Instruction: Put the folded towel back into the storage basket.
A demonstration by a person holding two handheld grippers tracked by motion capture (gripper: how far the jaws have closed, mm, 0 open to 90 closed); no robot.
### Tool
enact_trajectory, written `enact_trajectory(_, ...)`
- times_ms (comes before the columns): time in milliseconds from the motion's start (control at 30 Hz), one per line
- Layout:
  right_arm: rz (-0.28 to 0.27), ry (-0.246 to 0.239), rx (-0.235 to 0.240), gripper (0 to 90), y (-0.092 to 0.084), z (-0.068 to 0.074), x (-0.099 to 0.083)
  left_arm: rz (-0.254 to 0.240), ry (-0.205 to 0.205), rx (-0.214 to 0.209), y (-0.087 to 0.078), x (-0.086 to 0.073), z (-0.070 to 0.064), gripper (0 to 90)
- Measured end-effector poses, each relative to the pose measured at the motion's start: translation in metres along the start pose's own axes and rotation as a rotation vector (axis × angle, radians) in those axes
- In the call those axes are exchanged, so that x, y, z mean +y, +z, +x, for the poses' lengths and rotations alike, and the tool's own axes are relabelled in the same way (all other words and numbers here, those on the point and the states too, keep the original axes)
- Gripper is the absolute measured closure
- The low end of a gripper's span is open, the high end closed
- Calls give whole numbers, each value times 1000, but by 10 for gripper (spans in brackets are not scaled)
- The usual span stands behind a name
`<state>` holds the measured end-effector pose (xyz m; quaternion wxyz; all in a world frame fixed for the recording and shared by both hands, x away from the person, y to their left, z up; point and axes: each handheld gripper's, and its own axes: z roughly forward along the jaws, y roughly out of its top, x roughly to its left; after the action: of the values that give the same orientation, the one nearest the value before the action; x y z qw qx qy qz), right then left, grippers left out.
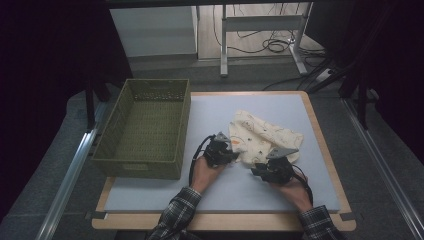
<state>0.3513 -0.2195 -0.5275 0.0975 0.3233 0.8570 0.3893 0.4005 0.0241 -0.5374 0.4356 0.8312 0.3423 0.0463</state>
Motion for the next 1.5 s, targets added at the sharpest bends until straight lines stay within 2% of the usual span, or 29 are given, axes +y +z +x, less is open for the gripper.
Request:
enact_trajectory(67,6,-24,-36,835,1,3,1,-2,-10,-1,-3,1,0,857)
enact_trajectory(100,9,-36,-49,861,1,4,1,-3,-14,0,-4,1,0,861)
enact_trajectory(267,26,-63,-88,883,-11,5,-2,-19,-22,9,-16,-2,2,847)
enact_trajectory(600,-16,-11,-130,882,-74,-11,-29,0,-38,26,-39,-15,1,812)
enact_trajectory(767,-19,12,-184,881,-105,-18,-46,8,-36,48,-53,-21,-3,806)
enact_trajectory(867,-8,41,-205,880,-118,-24,-59,22,-29,55,-54,-25,-8,780)
enact_trajectory(1000,13,95,-188,877,-126,-29,-80,41,-3,81,-53,-33,-18,715)
enact_trajectory(1067,14,114,-171,862,-129,-28,-89,36,9,114,-55,-35,-23,585)
enact_trajectory(1100,9,115,-168,845,-130,-27,-90,31,22,121,-57,-36,-24,559)
enact_trajectory(1200,-26,113,-181,774,-139,-25,-88,4,26,116,-67,-38,-30,556)
enact_trajectory(1333,-52,115,-195,743,-144,-25,-84,-18,53,93,-74,-41,-36,577)
enact_trajectory(1433,-48,104,-194,734,-140,-24,-83,10,59,100,-66,-43,-35,574)
enact_trajectory(1500,-39,99,-195,691,-136,-23,-85,30,52,109,-56,-45,-32,563)
